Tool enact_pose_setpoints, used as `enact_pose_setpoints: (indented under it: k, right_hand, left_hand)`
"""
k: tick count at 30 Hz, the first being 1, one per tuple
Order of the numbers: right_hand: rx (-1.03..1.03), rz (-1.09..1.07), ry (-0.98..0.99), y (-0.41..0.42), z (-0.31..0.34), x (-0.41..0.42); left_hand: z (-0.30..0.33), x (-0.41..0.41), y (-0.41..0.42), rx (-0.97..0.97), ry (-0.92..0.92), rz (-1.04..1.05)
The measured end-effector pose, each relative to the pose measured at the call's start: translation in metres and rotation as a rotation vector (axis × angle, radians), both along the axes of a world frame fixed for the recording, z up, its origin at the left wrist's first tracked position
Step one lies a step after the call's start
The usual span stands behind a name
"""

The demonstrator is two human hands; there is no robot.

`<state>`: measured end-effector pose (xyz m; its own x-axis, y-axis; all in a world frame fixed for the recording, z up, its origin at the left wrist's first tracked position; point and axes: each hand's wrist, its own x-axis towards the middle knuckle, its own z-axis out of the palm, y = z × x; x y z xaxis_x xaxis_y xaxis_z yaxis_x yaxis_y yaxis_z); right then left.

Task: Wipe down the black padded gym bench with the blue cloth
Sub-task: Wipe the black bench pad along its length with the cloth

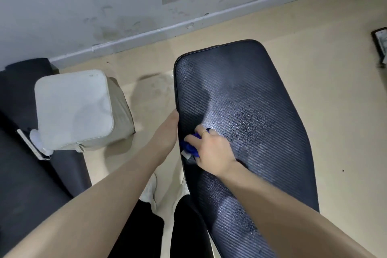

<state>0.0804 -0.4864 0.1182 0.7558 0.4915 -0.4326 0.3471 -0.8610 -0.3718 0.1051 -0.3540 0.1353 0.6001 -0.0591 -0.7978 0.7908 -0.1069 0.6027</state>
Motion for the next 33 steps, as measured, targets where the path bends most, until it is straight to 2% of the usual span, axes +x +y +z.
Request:
enact_pose_setpoints:
  k: [3, 5, 8, 11, 16, 20, 22, 27, 30, 33]
  right_hand:
    - [-0.049, 0.028, 0.013, 0.000, -0.001, 0.004]
    - [-0.053, -0.071, -0.079, 0.008, -0.005, 0.018]
    - [-0.137, -0.227, -0.117, 0.015, -0.012, 0.062]
    - [-0.171, -0.268, -0.211, 0.010, -0.016, 0.089]
    - [-0.135, -0.149, -0.119, -0.011, -0.012, 0.020]
    - [-0.161, -0.073, 0.003, -0.014, 0.002, -0.037]
    - [-0.207, -0.084, -0.021, -0.014, 0.000, -0.027]
    - [-0.237, -0.420, -0.204, -0.002, -0.020, 0.051]
    - [-0.240, -0.425, -0.258, -0.001, -0.023, 0.056]
    - [-0.201, -0.331, -0.195, -0.009, -0.014, 0.016]
  left_hand:
    - [0.010, -0.005, -0.004, -0.014, 0.007, 0.023]
    - [0.007, -0.011, -0.006, -0.060, -0.023, 0.049]
    - [-0.007, -0.016, -0.006, -0.044, -0.064, 0.043]
    - [-0.026, -0.019, -0.002, 0.003, -0.108, 0.001]
    - [-0.027, -0.027, 0.001, -0.005, -0.248, -0.054]
    - [-0.030, -0.028, 0.005, 0.072, -0.275, -0.138]
    - [-0.031, -0.027, 0.003, 0.100, -0.285, -0.170]
    - [-0.051, -0.033, 0.001, 0.258, -0.308, -0.276]
    - [-0.051, -0.036, 0.002, 0.330, -0.288, -0.310]
    - [-0.042, -0.035, 0.001, 0.381, -0.327, -0.365]
